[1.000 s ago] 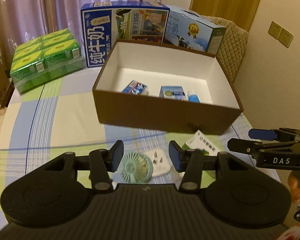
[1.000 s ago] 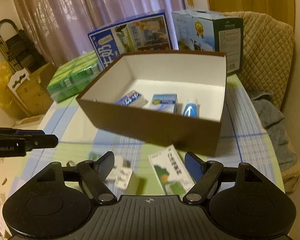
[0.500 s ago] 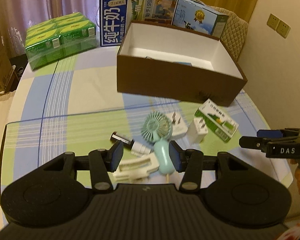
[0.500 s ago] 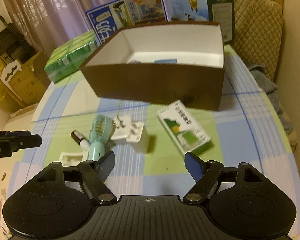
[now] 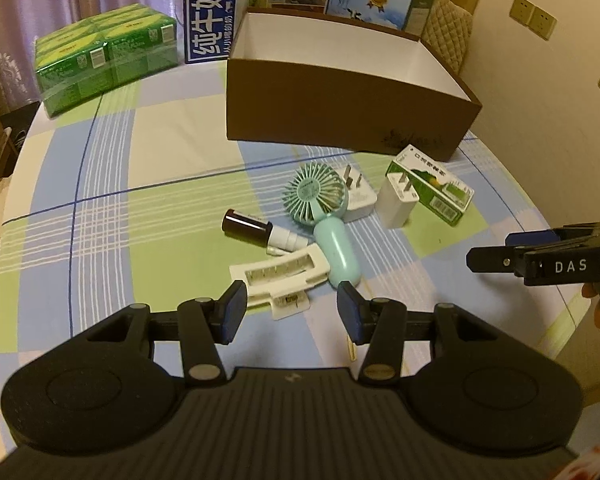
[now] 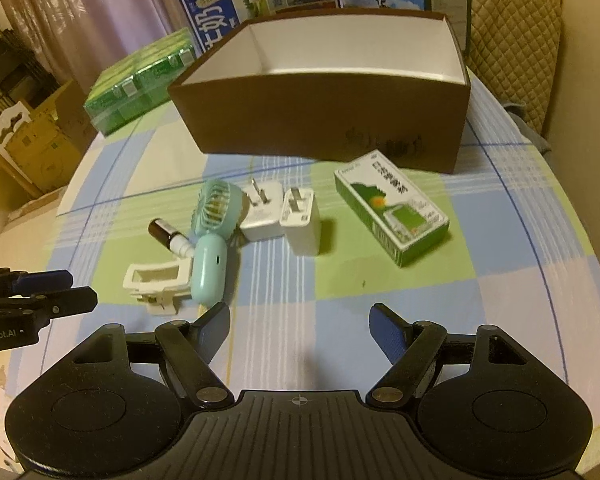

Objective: Organize rigid objects
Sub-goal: 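Move both tools back from the box toward the loose items on the table, then reach the left tool to the white plastic holder and close on it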

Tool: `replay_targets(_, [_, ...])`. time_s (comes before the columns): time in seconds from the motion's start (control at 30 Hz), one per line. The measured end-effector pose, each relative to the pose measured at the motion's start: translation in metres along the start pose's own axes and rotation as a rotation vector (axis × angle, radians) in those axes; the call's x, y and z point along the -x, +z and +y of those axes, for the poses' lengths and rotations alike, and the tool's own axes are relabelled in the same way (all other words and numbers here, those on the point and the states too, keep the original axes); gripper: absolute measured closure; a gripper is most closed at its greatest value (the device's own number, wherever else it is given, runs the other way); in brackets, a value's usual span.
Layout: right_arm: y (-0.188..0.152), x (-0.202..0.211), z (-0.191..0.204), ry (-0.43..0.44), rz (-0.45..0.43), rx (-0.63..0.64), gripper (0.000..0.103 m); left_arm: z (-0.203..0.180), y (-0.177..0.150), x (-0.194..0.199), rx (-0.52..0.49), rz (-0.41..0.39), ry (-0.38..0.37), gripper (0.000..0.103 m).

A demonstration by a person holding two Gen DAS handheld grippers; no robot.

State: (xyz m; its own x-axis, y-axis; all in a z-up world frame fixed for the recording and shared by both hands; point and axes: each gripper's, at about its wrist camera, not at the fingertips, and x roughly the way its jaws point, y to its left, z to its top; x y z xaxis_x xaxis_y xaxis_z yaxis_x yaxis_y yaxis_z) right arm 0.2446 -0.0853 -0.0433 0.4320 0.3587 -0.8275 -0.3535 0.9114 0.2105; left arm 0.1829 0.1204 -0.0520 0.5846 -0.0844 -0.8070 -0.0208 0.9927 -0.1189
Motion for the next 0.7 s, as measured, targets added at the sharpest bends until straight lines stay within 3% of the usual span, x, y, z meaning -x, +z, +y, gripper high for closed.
replay_targets(0.3, [-0.015,-0.004,0.003,-0.038,0.024,-0.028,0.029,0.008,-0.013,-0.017,-0.084,0.001,-0.043,0.057])
replay_targets(0.57, [-0.011,-0.010,-0.014,-0.063,0.044,-0.062,0.029,0.011,-0.004,-0.035,-0.143,-0.025,-0.049,0.057])
replay_targets(0.7, [-0.004,-0.010,-0.025,-0.072,0.042,-0.070,0.029,0.012,0.002,-0.051,-0.172,-0.006,-0.070,0.051])
